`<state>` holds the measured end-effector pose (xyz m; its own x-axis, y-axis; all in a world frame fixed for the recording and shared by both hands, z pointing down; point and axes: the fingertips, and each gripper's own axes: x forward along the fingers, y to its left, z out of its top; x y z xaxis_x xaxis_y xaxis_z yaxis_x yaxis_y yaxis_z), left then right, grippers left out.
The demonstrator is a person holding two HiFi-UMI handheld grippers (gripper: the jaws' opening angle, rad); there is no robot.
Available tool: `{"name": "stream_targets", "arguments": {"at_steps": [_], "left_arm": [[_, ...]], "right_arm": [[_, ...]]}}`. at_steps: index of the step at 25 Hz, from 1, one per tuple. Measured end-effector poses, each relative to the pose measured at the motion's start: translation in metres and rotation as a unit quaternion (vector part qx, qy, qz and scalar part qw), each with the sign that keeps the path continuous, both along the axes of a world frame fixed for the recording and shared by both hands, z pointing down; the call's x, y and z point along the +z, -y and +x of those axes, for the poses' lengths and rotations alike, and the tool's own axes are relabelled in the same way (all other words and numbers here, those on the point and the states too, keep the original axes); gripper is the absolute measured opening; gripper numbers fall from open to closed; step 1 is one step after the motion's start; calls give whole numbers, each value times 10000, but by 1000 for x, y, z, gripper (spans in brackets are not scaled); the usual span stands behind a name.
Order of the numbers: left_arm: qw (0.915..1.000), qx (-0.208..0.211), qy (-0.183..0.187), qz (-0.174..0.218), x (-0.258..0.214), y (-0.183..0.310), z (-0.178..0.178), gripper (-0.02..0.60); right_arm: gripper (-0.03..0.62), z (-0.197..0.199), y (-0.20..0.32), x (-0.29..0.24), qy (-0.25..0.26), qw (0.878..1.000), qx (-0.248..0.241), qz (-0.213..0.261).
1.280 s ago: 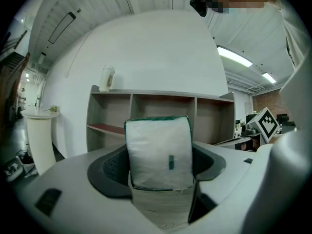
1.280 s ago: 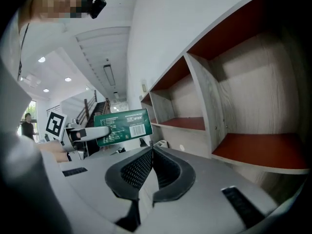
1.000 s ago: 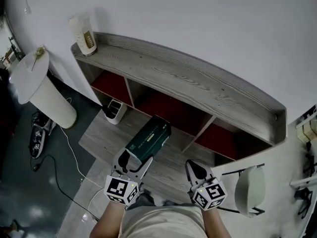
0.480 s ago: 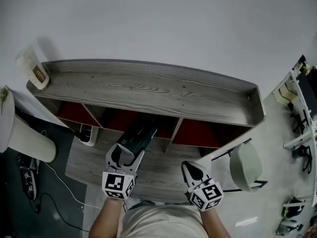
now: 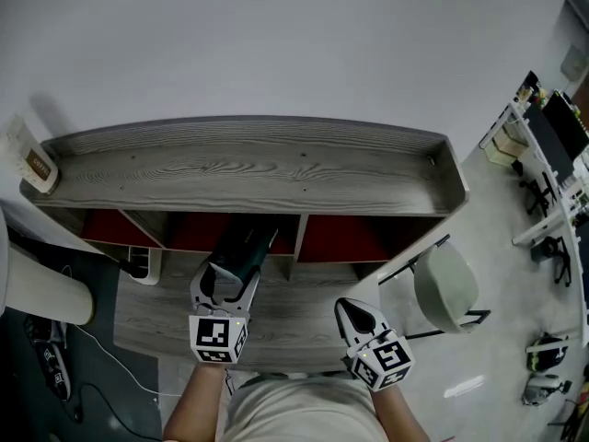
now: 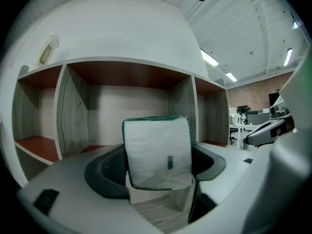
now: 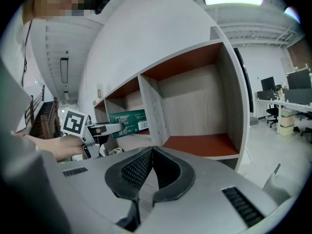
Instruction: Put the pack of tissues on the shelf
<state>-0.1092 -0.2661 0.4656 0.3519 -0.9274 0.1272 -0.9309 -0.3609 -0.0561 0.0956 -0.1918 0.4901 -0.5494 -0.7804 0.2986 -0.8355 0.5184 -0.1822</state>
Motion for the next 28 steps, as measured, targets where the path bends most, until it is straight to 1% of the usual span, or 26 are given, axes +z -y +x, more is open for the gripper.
{"name": "stream_targets", "arguments": {"at_steps": [3,6,10,14,19,22,24,26,28], "left_arm": [[9998,174,70,-15,2,1,12,362],[9996,273,61,-72,5,1,18,368],[9990,422,-60,-116,7,-1,25,383],[9982,582,-105,-114,4,-4,29,394],[9963,848,-148,-50,3,-11,36,394],[9940,1067,-244,44,0,-17,43,394],[9928,1152,-317,68,0,-19,46,393],[9922,1174,-409,63,0,-20,46,364],[9920,1173,-474,54,0,-18,44,356]], "right_arm": [[28,4,-2,2,-24,10000,57,-22],[28,8,-3,3,-35,9999,94,-31],[28,11,-1,4,-36,9999,129,-48],[28,11,1,6,-33,9999,118,-71],[28,5,4,7,-17,9999,65,-88],[28,3,5,8,-11,9999,40,-95],[28,3,6,8,-6,10000,36,-93],[28,4,7,8,-2,9999,53,-88],[28,6,8,8,0,9999,79,-86]]}}
